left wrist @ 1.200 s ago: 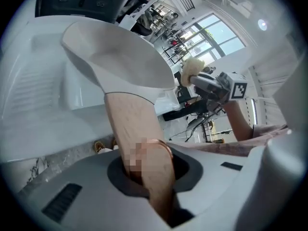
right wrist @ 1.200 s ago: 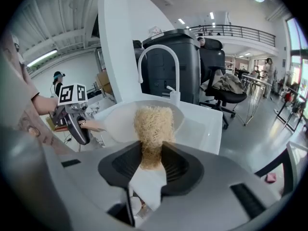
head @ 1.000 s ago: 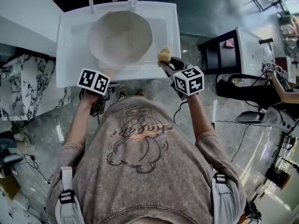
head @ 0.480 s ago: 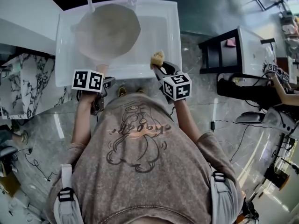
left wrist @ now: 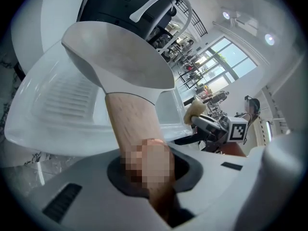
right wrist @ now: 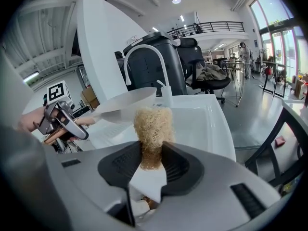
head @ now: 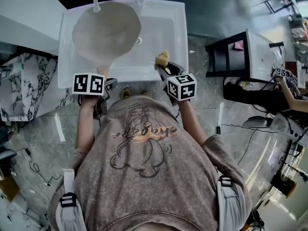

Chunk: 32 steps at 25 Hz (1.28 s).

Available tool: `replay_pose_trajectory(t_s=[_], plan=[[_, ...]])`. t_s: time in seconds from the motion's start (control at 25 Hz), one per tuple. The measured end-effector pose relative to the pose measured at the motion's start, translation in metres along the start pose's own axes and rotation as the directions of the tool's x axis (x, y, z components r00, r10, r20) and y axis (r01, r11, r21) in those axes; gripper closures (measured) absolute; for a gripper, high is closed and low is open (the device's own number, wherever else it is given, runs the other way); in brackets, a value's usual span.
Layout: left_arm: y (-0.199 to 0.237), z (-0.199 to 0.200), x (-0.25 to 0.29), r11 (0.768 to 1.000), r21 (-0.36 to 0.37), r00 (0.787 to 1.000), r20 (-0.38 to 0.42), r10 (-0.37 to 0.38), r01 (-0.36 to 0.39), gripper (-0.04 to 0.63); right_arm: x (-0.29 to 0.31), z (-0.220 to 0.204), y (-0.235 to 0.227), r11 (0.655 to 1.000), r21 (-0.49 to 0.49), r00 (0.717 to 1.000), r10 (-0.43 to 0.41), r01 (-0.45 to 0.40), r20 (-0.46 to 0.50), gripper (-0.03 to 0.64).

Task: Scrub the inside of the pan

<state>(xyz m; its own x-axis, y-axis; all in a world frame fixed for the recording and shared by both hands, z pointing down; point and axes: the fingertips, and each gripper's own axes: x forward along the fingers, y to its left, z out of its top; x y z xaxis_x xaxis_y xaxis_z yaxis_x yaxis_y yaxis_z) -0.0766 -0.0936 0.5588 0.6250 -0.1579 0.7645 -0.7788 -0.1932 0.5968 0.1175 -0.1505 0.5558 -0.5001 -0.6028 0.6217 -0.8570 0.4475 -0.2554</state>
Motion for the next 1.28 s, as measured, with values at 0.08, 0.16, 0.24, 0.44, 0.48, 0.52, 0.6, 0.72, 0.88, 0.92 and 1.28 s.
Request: replay_pose_trajectory(t_s=[0.08,0.16,0.24,0.44,0.48,0.52,0.6,0.72,0.88,0.92,1.28], plan=[[0.001,0.0,0.001,1.0,-0.003,1.0,0.0,0.001,-0.001,0.531,0.002,0.002,-0.001,1.0,0.008,1.0,-0.001,0.001,-0.001,0.474],[0.001,-0.001,0.003,1.0,-0.005,1.0,-0.006,0.003,-0.003,0.531,0.004,0.004,-0.001,1.0,0.015,1.0,0.0,0.0,0.0,0.474],[0.002,-0.002,0.005,1.0,-0.009,1.0,-0.011,-0.001,0.0,0.531,0.006,0.006,0.0,1.0,0.019,1.0,0.001,-0.001,0.001,0.474],[0.0,-0.004,0.008,0.999,-0.03,1.0,-0.006,-0.012,0.012,0.531,0.013,0.008,0.006,1.0,0.027,1.0,0.009,-0.009,0.003,0.476],[0.0,-0.003,0.009,1.0,-0.029,1.0,-0.007,-0.01,0.01,0.531,0.014,0.008,0.007,1.0,0.027,1.0,0.009,-0.009,0.002,0.476],[0.001,-0.003,0.009,1.0,-0.027,1.0,-0.009,-0.008,0.007,0.531,0.014,0.009,0.007,1.0,0.027,1.0,0.009,-0.009,0.002,0.476],[0.002,-0.004,0.008,1.0,-0.025,1.0,-0.011,-0.003,0.003,0.531,0.015,0.009,0.008,1.0,0.029,1.0,0.009,-0.009,0.003,0.476],[0.002,-0.003,0.008,0.999,-0.032,1.0,-0.011,-0.002,0.002,0.531,0.015,0.01,0.007,0.999,0.035,1.0,0.006,-0.007,0.006,0.476],[0.002,-0.003,0.008,0.999,-0.037,1.0,-0.017,-0.001,0.001,0.531,0.014,0.009,0.003,0.999,0.05,1.0,0.003,-0.004,0.007,0.476],[0.002,-0.004,0.009,0.999,-0.036,1.0,-0.019,0.0,-0.001,0.531,0.014,0.009,0.002,0.999,0.052,1.0,0.003,-0.003,0.006,0.476],[0.005,-0.005,0.013,0.999,-0.048,1.0,-0.019,0.005,-0.006,0.531,0.017,0.006,-0.002,0.998,0.055,1.0,0.005,-0.005,0.002,0.475]])
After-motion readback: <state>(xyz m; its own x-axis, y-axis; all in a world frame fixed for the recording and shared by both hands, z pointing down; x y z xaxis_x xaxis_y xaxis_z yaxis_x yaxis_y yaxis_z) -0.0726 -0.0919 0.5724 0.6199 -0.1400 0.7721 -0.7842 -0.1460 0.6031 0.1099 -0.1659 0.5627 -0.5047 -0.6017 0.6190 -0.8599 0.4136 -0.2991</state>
